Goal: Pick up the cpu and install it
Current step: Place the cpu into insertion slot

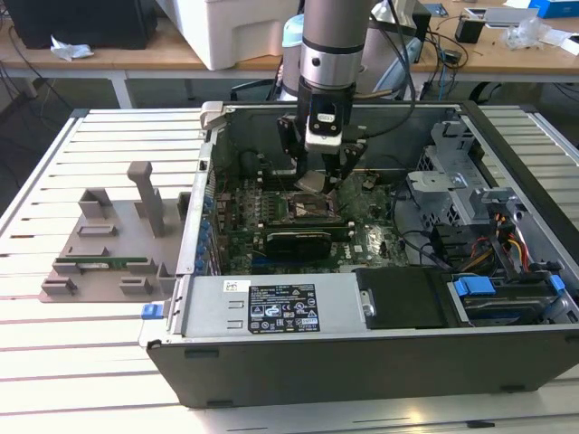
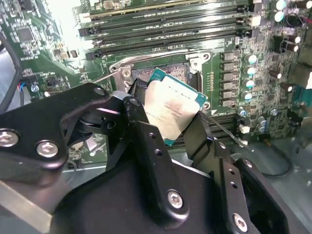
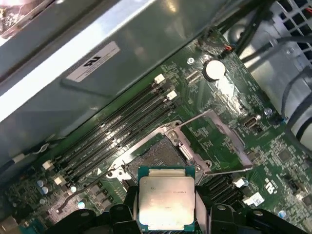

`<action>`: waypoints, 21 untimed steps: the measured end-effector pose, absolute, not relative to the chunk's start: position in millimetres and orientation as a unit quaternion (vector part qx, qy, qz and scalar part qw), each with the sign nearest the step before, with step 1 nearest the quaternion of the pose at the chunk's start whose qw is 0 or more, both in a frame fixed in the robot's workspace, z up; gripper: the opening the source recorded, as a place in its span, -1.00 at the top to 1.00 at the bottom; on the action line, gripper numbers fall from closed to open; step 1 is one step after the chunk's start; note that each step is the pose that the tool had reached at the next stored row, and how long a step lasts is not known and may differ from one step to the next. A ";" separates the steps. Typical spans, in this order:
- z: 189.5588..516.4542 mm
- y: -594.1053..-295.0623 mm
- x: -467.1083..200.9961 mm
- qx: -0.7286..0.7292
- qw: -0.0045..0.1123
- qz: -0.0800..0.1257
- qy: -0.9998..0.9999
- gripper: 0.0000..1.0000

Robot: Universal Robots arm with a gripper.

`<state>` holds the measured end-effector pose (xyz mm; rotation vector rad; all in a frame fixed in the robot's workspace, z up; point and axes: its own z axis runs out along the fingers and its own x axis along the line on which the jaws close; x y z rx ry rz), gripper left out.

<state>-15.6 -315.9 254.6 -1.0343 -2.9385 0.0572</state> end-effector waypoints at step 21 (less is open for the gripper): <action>254.4 -315.9 -15.5 -0.522 0.013 0.025 -0.853 -0.09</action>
